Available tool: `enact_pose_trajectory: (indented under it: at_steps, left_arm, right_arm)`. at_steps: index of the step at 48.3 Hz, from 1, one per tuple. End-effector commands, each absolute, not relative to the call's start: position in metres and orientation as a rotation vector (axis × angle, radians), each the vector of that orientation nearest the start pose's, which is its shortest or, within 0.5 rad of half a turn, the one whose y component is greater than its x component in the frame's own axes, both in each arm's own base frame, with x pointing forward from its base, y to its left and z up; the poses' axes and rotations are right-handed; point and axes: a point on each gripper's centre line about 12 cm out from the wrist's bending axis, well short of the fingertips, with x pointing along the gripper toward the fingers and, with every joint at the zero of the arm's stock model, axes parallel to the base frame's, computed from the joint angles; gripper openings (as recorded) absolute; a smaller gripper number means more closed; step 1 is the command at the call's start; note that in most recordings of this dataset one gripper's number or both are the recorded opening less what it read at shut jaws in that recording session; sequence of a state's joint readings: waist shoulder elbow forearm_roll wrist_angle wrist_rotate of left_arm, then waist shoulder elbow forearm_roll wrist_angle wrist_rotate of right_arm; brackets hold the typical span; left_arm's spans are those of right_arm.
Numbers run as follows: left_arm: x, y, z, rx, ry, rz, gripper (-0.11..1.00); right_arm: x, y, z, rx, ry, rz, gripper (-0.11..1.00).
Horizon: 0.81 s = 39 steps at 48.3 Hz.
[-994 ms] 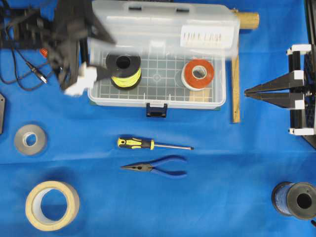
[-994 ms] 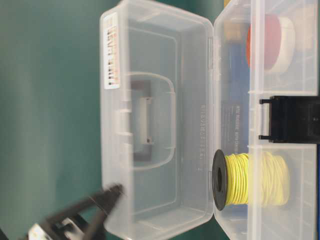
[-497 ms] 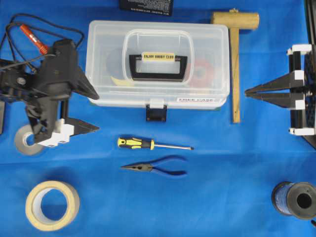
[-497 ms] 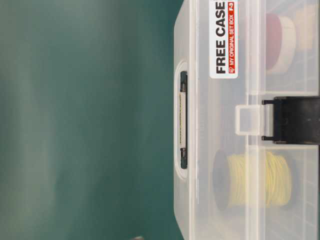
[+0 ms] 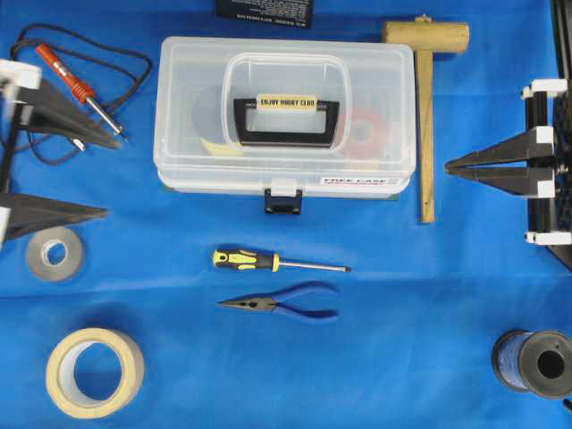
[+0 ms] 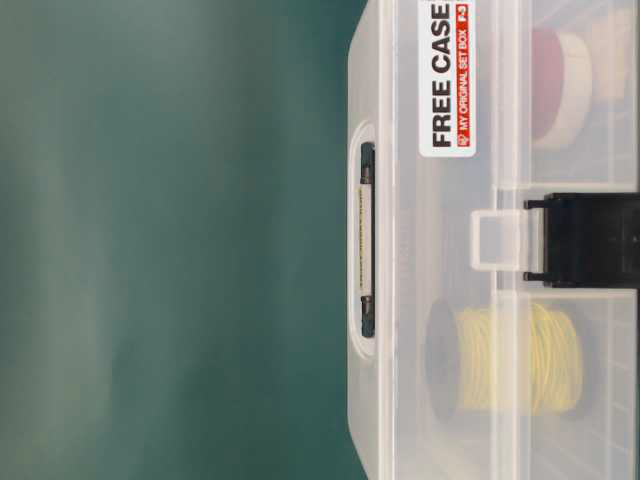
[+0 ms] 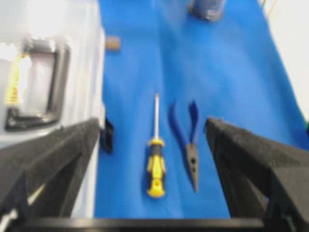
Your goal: Close the tool box with the left arm.
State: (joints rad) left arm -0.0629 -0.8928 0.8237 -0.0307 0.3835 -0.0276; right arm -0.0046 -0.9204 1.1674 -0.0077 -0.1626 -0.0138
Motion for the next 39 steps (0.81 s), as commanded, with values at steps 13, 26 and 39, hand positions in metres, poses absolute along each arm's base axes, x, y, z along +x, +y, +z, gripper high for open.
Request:
enact_pose_trajectory:
  at_steps: [13,26,39]
  left_arm:
    - [0.175,-0.006,0.315,-0.019,0.149,-0.033,0.88]
    - [0.153,-0.004,0.256,-0.022,0.06,-0.028,0.88]
    - [0.145,-0.004,0.221,-0.028,0.059,-0.025,0.87]
  right_arm:
    - [0.208,-0.001,0.28,-0.021,0.063,-0.004,0.0]
    - [0.208,-0.001,0.28,-0.021,0.066,-0.004,0.0]
    - [0.208,-0.001,0.279,-0.02,0.069,-0.004,0.0]
